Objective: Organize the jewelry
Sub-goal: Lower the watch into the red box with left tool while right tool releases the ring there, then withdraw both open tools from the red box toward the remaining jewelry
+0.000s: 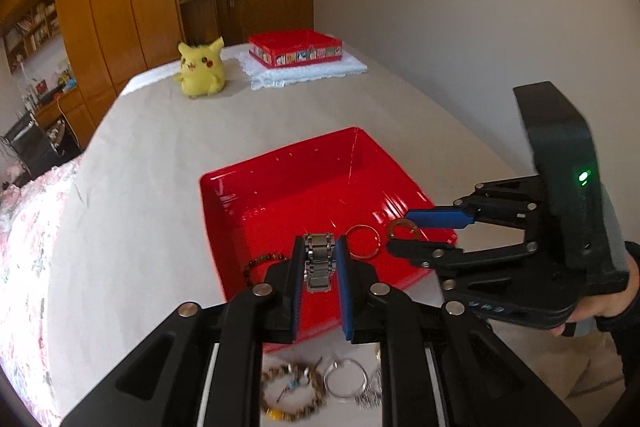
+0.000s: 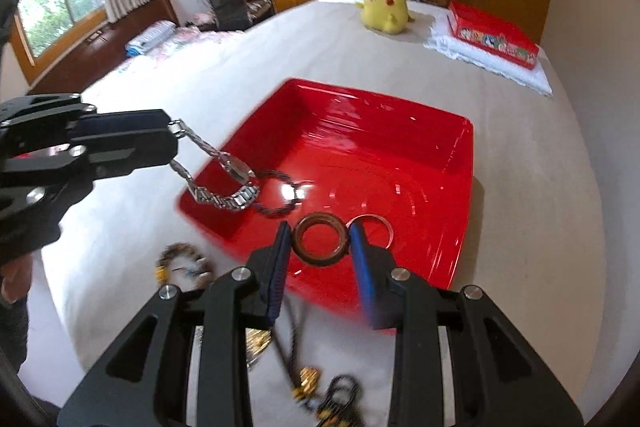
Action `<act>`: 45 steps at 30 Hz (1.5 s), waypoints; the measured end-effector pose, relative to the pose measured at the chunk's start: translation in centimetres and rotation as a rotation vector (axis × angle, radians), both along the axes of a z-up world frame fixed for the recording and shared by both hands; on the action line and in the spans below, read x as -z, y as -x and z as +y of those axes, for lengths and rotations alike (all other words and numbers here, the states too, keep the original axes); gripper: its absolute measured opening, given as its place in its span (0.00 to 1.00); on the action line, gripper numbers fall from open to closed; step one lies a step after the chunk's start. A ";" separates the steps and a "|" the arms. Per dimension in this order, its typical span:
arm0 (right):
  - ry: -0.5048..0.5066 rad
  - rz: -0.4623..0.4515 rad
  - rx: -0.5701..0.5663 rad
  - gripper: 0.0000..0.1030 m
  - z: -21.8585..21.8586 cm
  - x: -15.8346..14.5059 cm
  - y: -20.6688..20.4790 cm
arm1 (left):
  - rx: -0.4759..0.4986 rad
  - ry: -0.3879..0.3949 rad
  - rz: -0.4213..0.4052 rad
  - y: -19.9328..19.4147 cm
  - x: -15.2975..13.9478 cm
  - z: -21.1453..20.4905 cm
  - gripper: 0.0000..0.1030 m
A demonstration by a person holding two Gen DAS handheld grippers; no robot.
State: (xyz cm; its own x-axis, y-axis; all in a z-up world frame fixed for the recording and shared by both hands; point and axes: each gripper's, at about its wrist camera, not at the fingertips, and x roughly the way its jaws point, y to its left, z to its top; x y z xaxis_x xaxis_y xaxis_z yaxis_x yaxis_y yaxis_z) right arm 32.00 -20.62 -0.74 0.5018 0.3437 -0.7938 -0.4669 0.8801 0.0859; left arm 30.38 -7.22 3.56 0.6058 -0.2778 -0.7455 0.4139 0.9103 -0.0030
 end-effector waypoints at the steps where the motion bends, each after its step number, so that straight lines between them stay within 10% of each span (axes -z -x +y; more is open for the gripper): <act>1: 0.010 0.015 0.011 0.28 0.1 0.8 -0.9 | -0.003 -0.007 0.007 -0.7 0.5 -0.1 0.14; 24: 0.161 0.114 0.024 0.31 1.9 8.0 -5.5 | -0.022 -0.039 0.161 -6.4 9.7 -0.3 0.21; 45: 0.031 -0.028 0.041 0.37 -1.7 1.2 2.1 | -0.033 -0.023 -0.009 2.4 2.5 3.4 0.54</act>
